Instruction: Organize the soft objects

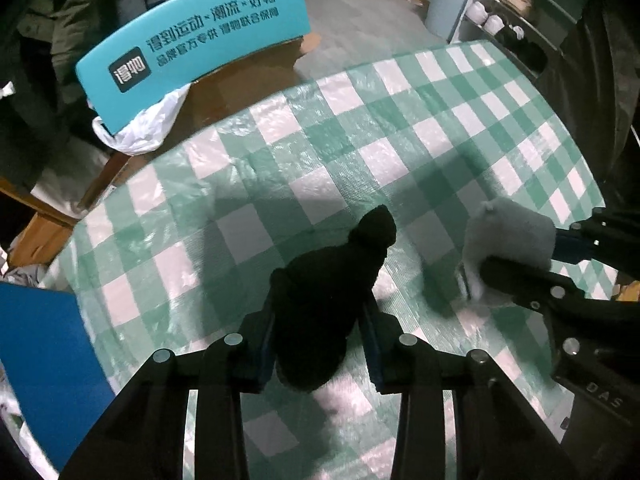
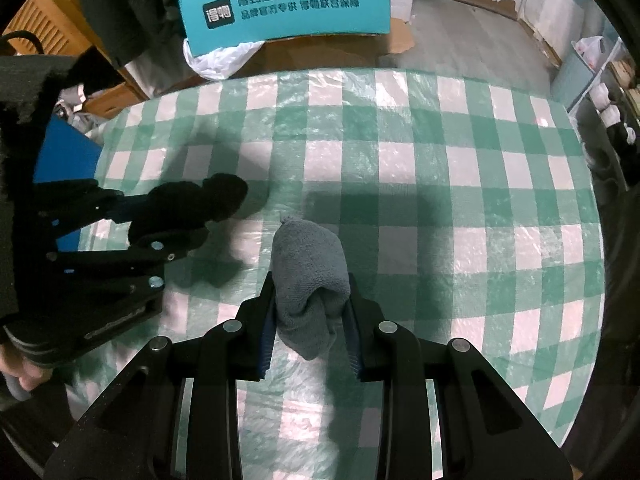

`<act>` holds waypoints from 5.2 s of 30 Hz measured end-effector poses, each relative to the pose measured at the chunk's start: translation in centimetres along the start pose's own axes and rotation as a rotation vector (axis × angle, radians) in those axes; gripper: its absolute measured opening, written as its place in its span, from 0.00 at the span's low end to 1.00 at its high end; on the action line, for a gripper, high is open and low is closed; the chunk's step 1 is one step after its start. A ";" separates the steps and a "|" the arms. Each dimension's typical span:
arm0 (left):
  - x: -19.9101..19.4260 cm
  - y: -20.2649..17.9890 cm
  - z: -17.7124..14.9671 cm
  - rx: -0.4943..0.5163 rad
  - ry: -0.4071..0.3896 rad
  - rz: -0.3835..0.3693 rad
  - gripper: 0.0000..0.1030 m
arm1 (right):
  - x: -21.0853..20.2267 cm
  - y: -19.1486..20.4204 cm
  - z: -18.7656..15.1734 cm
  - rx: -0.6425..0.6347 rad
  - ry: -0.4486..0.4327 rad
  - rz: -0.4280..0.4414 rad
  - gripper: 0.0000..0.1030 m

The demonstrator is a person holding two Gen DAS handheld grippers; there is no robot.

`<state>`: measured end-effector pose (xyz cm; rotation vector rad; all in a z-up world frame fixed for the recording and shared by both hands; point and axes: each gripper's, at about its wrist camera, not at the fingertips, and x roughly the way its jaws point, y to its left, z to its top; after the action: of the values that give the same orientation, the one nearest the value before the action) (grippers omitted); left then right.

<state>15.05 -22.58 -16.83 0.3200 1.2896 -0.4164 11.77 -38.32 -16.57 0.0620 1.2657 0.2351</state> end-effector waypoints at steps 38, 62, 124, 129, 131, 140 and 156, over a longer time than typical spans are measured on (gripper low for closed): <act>-14.2 5.0 -9.3 -0.076 -0.170 0.081 0.36 | -10.9 8.1 -1.0 -0.152 -0.176 0.085 0.27; -18.2 12.7 -15.3 -0.220 -0.230 0.110 0.36 | -11.2 19.0 0.5 -0.323 -0.172 0.180 0.27; -19.6 21.6 -25.6 -0.513 -0.223 0.176 0.79 | -8.5 31.9 -1.0 -0.508 -0.110 0.238 0.64; -20.8 20.9 -25.0 -0.500 -0.270 0.172 0.84 | -9.9 30.8 -0.4 -0.478 -0.173 0.203 0.66; -21.3 20.4 -24.8 -0.487 -0.295 0.183 0.85 | -10.4 30.3 -0.2 -0.463 -0.192 0.195 0.67; -22.8 18.7 -23.4 -0.453 -0.355 0.181 0.91 | -12.7 27.9 0.2 -0.419 -0.293 0.159 0.68; -24.3 15.3 -20.7 -0.364 -0.444 0.271 0.99 | -14.9 23.8 0.0 -0.363 -0.412 0.097 0.68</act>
<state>-0.78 3.23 1.48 0.0820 0.8481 -0.0123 4.19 -18.22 1.56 -0.1350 0.7968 0.5056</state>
